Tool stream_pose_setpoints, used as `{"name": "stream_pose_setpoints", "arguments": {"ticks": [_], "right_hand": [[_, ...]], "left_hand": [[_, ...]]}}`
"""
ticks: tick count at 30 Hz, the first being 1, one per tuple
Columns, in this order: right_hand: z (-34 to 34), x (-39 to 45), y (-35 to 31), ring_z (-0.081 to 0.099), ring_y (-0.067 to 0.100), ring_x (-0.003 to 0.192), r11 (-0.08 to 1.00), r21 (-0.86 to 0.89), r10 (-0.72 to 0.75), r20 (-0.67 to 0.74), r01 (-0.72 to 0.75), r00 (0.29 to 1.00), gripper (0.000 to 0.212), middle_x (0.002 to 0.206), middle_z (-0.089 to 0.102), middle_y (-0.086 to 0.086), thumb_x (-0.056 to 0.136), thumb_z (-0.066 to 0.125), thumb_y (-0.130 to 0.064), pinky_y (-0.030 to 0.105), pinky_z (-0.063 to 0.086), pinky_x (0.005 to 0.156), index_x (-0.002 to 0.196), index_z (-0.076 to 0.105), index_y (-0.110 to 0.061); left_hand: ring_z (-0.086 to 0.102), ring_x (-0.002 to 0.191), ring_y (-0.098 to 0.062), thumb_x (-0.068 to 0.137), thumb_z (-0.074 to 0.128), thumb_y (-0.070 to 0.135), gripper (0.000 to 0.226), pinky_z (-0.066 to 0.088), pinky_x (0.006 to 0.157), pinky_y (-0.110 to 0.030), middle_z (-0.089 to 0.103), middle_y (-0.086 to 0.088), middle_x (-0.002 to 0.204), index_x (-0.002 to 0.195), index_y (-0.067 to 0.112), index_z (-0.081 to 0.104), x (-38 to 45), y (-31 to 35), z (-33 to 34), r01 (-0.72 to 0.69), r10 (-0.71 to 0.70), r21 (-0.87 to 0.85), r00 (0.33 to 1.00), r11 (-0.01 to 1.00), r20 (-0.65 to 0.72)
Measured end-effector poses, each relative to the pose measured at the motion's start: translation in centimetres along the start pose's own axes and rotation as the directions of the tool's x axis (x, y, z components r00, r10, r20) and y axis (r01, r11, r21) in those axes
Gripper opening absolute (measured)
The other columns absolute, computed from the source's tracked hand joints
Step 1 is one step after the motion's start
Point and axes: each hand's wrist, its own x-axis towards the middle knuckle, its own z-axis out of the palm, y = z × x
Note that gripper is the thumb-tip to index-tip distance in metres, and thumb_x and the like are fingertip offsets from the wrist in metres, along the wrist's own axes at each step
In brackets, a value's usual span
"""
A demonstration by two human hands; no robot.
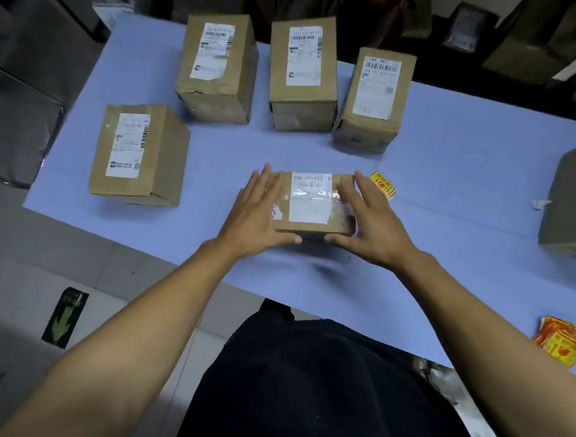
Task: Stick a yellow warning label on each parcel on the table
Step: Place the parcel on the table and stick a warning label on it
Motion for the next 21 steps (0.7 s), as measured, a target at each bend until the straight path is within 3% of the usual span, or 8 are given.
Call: {"name": "stream_pose_setpoints", "arguments": {"ticks": [3, 6, 10, 15, 21], "right_hand": [[-0.2, 1.4, 0.2, -0.005, 0.033, 0.155, 0.967, -0.247, -0.038, 0.091, 0.06, 0.995, 0.117, 0.168, -0.008, 0.013, 0.078, 0.078, -0.052, 0.044, 0.013, 0.125, 0.161, 0.001, -0.019], [0.1, 2.5, 0.2, 0.003, 0.036, 0.155, 0.951, -0.304, -0.033, 0.06, 0.05, 0.998, 0.118, 0.168, -0.005, 0.017, 0.076, 0.082, -0.043, 0.049, 0.023, 0.122, 0.16, 0.004, -0.014], [0.5, 3.1, 0.2, 0.013, 0.039, 0.153, 0.946, -0.316, -0.065, 0.021, 0.068, 0.998, 0.114, 0.166, 0.001, 0.023, 0.075, 0.083, -0.038, 0.048, 0.032, 0.117, 0.159, 0.011, -0.008], [0.5, 4.5, 0.4, 0.013, 0.039, 0.153, 0.949, -0.306, -0.08, -0.019, 0.071, 0.997, 0.113, 0.166, -0.002, 0.023, 0.078, 0.082, -0.036, 0.047, 0.035, 0.113, 0.16, 0.01, -0.009], [0.5, 4.4, 1.1, 0.006, 0.034, 0.155, 0.982, -0.172, -0.077, -0.011, 0.074, 0.997, 0.112, 0.168, -0.007, 0.015, 0.079, 0.08, -0.043, 0.043, 0.031, 0.118, 0.161, 0.007, -0.018]], "left_hand": [[-0.023, 0.151, -0.027, 0.073, 0.078, 0.058, 0.127, -0.004, 0.122, -0.05, -0.023, -0.004, 0.165, 0.158, 0.023, -0.009, 1.2, 0.2, -0.3, -0.1, 0.082, 0.214, 0.992, 0.972, 0.093], [-0.02, 0.152, -0.032, 0.079, 0.079, 0.045, 0.119, 0.003, 0.124, -0.05, -0.017, -0.009, 0.166, 0.159, 0.02, -0.005, 1.9, 0.4, -0.1, -0.09, 0.077, 0.249, 0.995, 0.964, 0.062], [-0.016, 0.152, -0.036, 0.081, 0.079, 0.036, 0.113, 0.013, 0.122, -0.045, -0.01, -0.015, 0.166, 0.159, 0.014, 0.001, 2.3, 0.0, 0.0, -0.116, 0.111, 0.203, 0.993, 0.972, 0.034], [-0.017, 0.152, -0.035, 0.08, 0.081, 0.034, 0.113, 0.014, 0.121, -0.044, -0.01, -0.014, 0.166, 0.159, 0.014, 0.002, 3.8, -0.3, -0.5, -0.115, 0.113, 0.197, 0.993, 0.974, 0.018], [-0.014, 0.153, -0.034, 0.079, 0.075, 0.053, 0.112, 0.006, 0.123, -0.052, -0.007, -0.012, 0.167, 0.159, 0.017, 0.006, 4.1, -0.6, -0.4, -0.119, 0.123, 0.24, 0.992, 0.964, -0.002]]}}
